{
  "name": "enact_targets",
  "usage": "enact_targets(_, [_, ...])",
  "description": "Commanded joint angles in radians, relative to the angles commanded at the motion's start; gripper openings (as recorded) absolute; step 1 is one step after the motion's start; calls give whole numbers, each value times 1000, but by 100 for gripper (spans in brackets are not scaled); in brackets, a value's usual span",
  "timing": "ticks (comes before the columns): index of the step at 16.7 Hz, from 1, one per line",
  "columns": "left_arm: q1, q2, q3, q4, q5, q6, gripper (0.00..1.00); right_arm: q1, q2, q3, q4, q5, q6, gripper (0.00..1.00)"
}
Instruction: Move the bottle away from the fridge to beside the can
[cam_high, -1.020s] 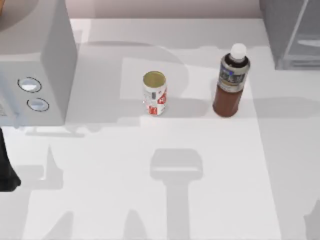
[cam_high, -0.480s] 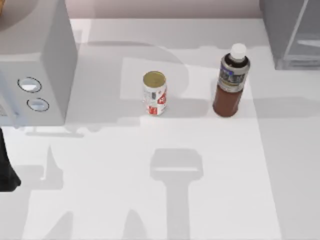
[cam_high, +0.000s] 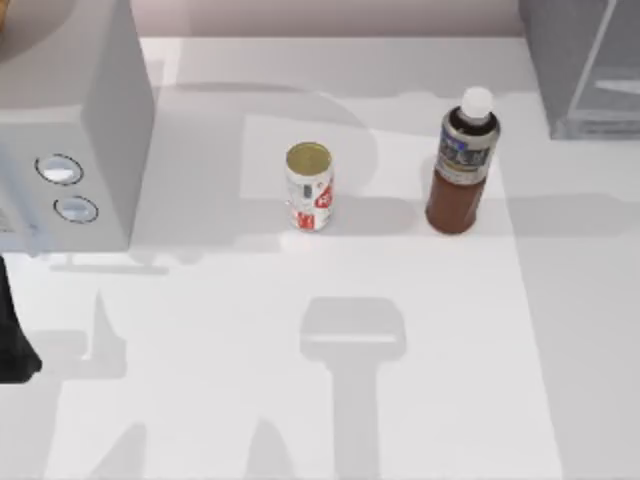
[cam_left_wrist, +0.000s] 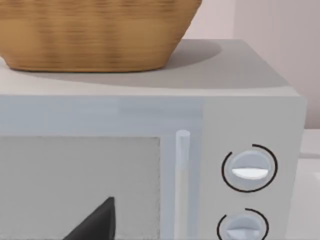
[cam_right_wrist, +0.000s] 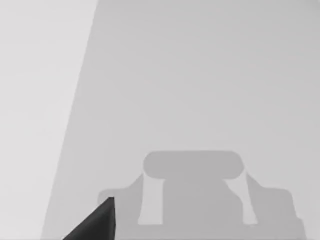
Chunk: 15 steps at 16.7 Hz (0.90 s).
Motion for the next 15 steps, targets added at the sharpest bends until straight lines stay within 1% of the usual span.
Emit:
enact_targets(2, [0, 0, 0, 0, 0, 0, 100, -112, 104, 55, 6, -80, -112, 100])
enact_targets(5, [0, 0, 0, 0, 0, 0, 100, -344, 336, 151, 12, -228, -357, 100])
enact_targets(7, [0, 0, 0, 0, 0, 0, 100, -519, 539, 219, 16, -333, -571, 100])
enact_targets(11, [0, 0, 0, 0, 0, 0, 100, -921, 1020, 356, 14, -532, -1077, 100])
enact_targets(13, [0, 0, 0, 0, 0, 0, 100, -1131, 1261, 420, 6, -619, -1315, 100])
enact_targets(15, [0, 0, 0, 0, 0, 0, 100, -1320, 1473, 477, -4, -694, -1517, 100])
